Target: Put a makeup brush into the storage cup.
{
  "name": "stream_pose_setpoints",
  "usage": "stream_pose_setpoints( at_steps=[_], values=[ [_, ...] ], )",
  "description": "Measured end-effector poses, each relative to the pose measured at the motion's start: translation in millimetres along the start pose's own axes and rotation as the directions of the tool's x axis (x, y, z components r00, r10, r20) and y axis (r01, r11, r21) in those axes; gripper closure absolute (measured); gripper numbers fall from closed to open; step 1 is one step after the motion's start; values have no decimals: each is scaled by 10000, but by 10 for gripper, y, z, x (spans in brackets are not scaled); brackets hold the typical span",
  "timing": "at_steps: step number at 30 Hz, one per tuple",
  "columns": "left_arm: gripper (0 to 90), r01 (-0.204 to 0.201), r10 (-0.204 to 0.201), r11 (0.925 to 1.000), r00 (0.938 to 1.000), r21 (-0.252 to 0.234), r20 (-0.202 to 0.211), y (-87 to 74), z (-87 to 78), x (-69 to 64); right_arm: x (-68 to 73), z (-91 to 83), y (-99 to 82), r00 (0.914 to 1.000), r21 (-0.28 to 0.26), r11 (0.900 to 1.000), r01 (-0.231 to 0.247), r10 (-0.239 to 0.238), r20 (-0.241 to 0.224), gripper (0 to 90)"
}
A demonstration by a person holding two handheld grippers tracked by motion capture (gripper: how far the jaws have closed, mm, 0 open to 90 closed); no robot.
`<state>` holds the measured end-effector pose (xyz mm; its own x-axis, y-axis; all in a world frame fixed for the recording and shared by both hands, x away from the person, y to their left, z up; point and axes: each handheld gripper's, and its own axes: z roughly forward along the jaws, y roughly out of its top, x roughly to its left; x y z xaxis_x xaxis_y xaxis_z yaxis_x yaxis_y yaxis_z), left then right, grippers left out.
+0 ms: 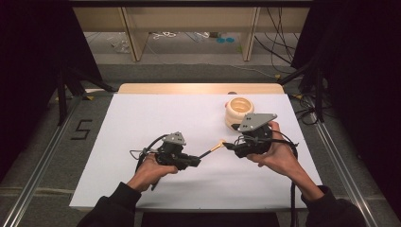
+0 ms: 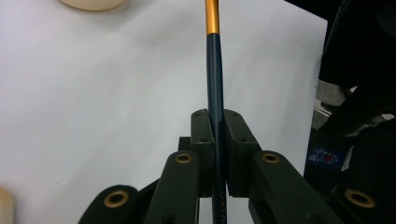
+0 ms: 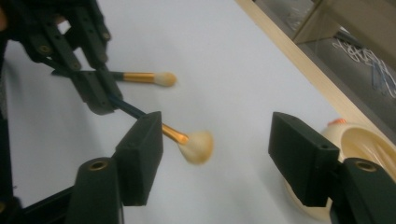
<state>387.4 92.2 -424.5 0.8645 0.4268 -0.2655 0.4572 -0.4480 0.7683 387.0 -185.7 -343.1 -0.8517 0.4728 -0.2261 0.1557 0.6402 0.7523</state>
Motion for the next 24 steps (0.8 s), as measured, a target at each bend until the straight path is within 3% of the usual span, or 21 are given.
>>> stream_pose_setpoints(
  at_steps=[1, 5, 14, 24],
  values=[
    [838, -141, 140, 9999, 9998, -91, -137, 6, -15, 5, -24, 4, -30, 9998, -76, 9998, -200, 201, 55, 342],
    [838, 70, -91, 9988, 9990, -489, -435, 8, -45, 2, -82, 9, -126, 9952, -100, 9953, -963, 964, 159, 324],
    [838, 388, -495, 9899, 9959, -1366, -761, 11, -115, 22, -124, 66, -235, 9887, -224, 9885, -1497, 1498, 22, 300],
    [837, 415, -631, 9785, 9929, -2023, -1013, 14, -144, -3, -119, 148, -319, 9721, -794, 9692, -2330, 2299, -467, 288]
  ],
)
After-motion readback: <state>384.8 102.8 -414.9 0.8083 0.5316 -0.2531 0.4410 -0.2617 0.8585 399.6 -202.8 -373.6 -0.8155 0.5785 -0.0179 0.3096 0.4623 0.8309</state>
